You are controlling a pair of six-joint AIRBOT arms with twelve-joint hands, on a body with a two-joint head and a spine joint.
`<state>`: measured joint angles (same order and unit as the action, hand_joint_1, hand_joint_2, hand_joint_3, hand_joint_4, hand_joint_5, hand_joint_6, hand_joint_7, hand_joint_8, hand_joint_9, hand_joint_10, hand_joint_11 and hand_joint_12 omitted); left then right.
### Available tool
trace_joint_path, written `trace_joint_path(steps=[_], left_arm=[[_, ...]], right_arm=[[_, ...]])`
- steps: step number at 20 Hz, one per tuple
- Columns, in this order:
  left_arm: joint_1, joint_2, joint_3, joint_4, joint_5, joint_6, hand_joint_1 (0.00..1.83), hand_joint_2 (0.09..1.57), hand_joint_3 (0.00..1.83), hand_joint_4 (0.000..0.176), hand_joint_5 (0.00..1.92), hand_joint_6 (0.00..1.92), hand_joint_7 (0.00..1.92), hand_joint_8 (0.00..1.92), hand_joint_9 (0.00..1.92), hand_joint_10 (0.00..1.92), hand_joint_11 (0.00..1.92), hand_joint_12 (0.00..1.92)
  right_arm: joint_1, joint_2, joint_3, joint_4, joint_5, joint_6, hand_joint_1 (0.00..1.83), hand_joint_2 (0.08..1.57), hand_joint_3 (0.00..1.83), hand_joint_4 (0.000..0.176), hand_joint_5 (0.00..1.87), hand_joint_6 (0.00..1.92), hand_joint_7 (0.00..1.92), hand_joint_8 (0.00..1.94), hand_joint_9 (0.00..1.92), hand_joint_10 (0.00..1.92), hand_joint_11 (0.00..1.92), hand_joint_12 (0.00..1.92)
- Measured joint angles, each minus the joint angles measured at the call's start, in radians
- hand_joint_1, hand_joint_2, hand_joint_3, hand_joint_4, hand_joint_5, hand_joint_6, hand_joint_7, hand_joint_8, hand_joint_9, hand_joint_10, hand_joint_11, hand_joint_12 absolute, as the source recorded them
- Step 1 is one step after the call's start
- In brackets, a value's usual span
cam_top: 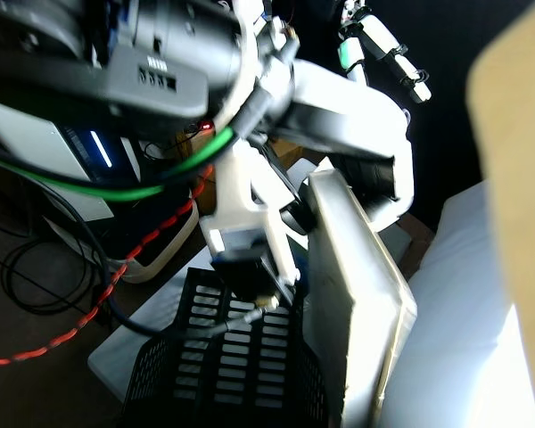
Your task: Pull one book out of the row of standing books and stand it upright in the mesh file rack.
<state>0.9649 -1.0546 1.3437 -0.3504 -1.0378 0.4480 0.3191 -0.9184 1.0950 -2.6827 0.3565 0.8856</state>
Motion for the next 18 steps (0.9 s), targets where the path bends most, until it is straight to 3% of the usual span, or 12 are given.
trace_joint_path(steps=[2, 4, 9, 10, 12, 16, 18], left_arm=[[0.000, 0.000, -0.001, -0.002, -0.001, 0.000, 0.50, 1.35, 0.00, 0.025, 0.03, 0.00, 0.00, 0.00, 0.00, 0.00, 0.00, 0.00], [0.000, 0.000, -0.007, -0.008, -0.003, 0.002, 0.51, 1.35, 0.00, 0.024, 0.03, 0.00, 0.00, 0.00, 0.00, 0.00, 0.00, 0.00], [0.002, 0.005, -0.010, -0.009, -0.006, 0.002, 0.51, 1.35, 0.00, 0.023, 0.05, 0.00, 0.00, 0.00, 0.00, 0.00, 0.00, 0.00], [0.002, 0.005, -0.010, -0.009, -0.006, 0.003, 0.53, 1.35, 0.00, 0.018, 0.06, 0.01, 0.00, 0.00, 0.00, 0.00, 0.00, 0.00], [0.002, 0.005, -0.010, -0.012, -0.006, 0.003, 0.54, 1.35, 0.00, 0.018, 0.06, 0.01, 0.00, 0.00, 0.00, 0.00, 0.00, 0.00], [0.006, 0.005, -0.010, -0.013, -0.006, 0.003, 0.54, 1.35, 0.00, 0.027, 0.05, 0.00, 0.00, 0.00, 0.00, 0.00, 0.00, 0.00], [0.006, 0.005, -0.010, -0.015, -0.006, 0.003, 0.53, 1.35, 0.00, 0.027, 0.05, 0.00, 0.00, 0.00, 0.00, 0.00, 0.00, 0.00]], right_arm=[[0.004, 0.021, -0.020, -0.002, 0.010, 0.000, 1.37, 1.15, 0.00, 0.000, 0.80, 1.12, 0.93, 1.07, 0.90, 1.35, 0.75, 1.67], [0.004, 0.036, -0.029, 0.000, 0.030, 0.009, 1.36, 1.16, 0.00, 0.000, 0.78, 1.25, 0.90, 1.11, 0.86, 1.35, 0.72, 1.60], [0.000, 0.062, -0.051, 0.044, 0.053, 0.008, 1.36, 1.18, 0.01, 0.000, 0.77, 1.24, 0.86, 1.17, 0.80, 1.44, 0.64, 1.67], [0.000, 0.070, -0.058, 0.053, 0.058, 0.008, 1.36, 1.20, 0.00, 0.000, 0.75, 1.13, 0.83, 1.27, 0.79, 1.54, 0.69, 1.77], [0.000, 0.084, -0.066, 0.071, 0.073, 0.009, 1.36, 1.20, 0.00, 0.000, 0.75, 1.11, 0.83, 1.28, 0.79, 1.54, 0.71, 1.79], [-0.007, 0.122, -0.097, 0.079, 0.099, 0.008, 1.35, 1.20, 0.00, 0.000, 0.75, 1.15, 0.84, 1.27, 0.75, 1.58, 0.53, 1.88], [-0.026, 0.125, -0.095, 0.079, 0.098, 0.008, 1.36, 1.19, 0.00, 0.000, 0.78, 1.14, 0.91, 1.23, 0.70, 1.54, 0.17, 1.88]])
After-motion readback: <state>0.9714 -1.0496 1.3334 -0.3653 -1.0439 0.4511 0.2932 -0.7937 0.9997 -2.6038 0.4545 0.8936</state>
